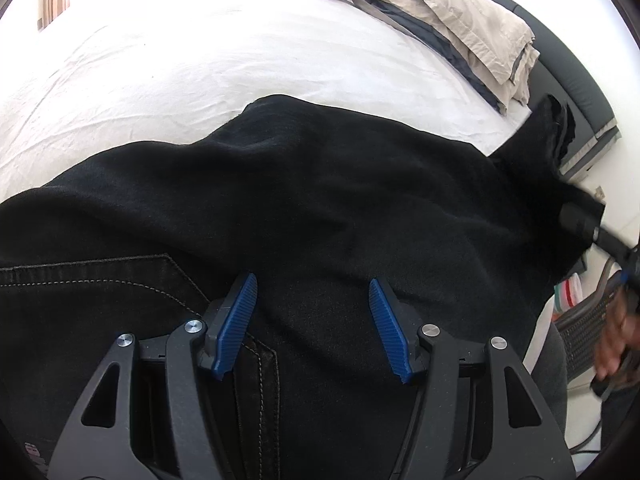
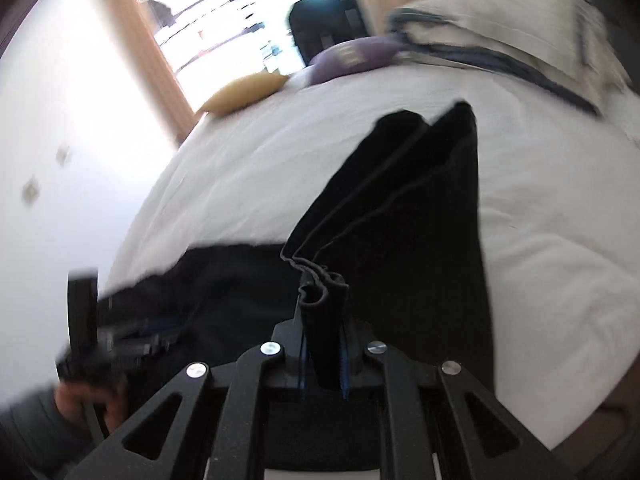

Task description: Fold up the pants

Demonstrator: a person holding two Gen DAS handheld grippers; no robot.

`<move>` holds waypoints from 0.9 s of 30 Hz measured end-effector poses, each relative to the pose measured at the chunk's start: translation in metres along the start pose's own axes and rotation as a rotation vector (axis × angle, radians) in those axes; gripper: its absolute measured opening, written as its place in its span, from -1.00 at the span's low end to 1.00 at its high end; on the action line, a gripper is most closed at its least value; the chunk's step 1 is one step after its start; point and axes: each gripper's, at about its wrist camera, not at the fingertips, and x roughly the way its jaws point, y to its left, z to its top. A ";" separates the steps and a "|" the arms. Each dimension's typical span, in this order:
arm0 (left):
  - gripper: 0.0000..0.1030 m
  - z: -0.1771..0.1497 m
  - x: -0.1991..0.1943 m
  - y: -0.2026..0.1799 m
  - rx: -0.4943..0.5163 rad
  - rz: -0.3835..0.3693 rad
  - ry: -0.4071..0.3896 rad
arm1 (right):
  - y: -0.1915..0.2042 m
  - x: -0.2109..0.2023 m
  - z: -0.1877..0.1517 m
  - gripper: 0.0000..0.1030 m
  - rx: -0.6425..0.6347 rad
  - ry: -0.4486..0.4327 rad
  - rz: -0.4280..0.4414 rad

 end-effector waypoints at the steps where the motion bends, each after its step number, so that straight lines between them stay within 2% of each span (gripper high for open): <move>1: 0.10 0.000 -0.001 0.003 -0.016 -0.013 -0.005 | 0.019 0.013 -0.007 -0.75 -0.050 0.033 0.004; 4: 0.12 0.002 -0.009 0.010 -0.068 -0.061 -0.014 | 0.043 0.039 -0.024 -0.75 -0.103 0.080 -0.039; 6: 0.16 0.003 -0.016 0.016 -0.123 -0.116 -0.016 | 0.046 0.043 -0.026 -0.75 -0.120 0.077 -0.061; 9: 0.36 0.008 -0.023 0.016 -0.197 -0.223 -0.018 | 0.047 0.034 -0.026 -0.75 -0.150 0.039 -0.084; 12: 0.57 0.020 -0.027 0.002 -0.221 -0.309 -0.015 | 0.057 0.023 -0.026 -0.75 -0.191 -0.007 -0.112; 13: 0.68 0.024 -0.025 -0.002 -0.234 -0.333 -0.003 | 0.062 0.020 -0.028 -0.75 -0.210 -0.022 -0.117; 15: 0.74 0.032 -0.014 -0.005 -0.270 -0.380 0.044 | 0.070 0.015 -0.030 -0.75 -0.240 -0.045 -0.132; 18: 0.74 0.039 0.003 -0.008 -0.287 -0.352 0.110 | 0.081 0.004 -0.035 -0.75 -0.277 -0.083 -0.147; 20: 0.71 0.039 0.007 -0.007 -0.306 -0.365 0.126 | 0.091 -0.001 -0.037 -0.75 -0.301 -0.102 -0.144; 21: 0.65 0.039 0.007 -0.006 -0.312 -0.375 0.126 | 0.096 -0.002 -0.038 -0.75 -0.315 -0.104 -0.138; 23: 0.12 0.040 0.007 -0.002 -0.313 -0.372 0.138 | 0.107 -0.001 -0.041 -0.75 -0.346 -0.101 -0.124; 24: -0.38 0.041 0.007 0.000 -0.311 -0.367 0.147 | 0.113 0.001 -0.041 -0.75 -0.357 -0.098 -0.115; 27: -0.70 0.041 -0.001 0.010 -0.300 -0.352 0.140 | 0.129 0.002 -0.038 -0.75 -0.377 -0.098 -0.094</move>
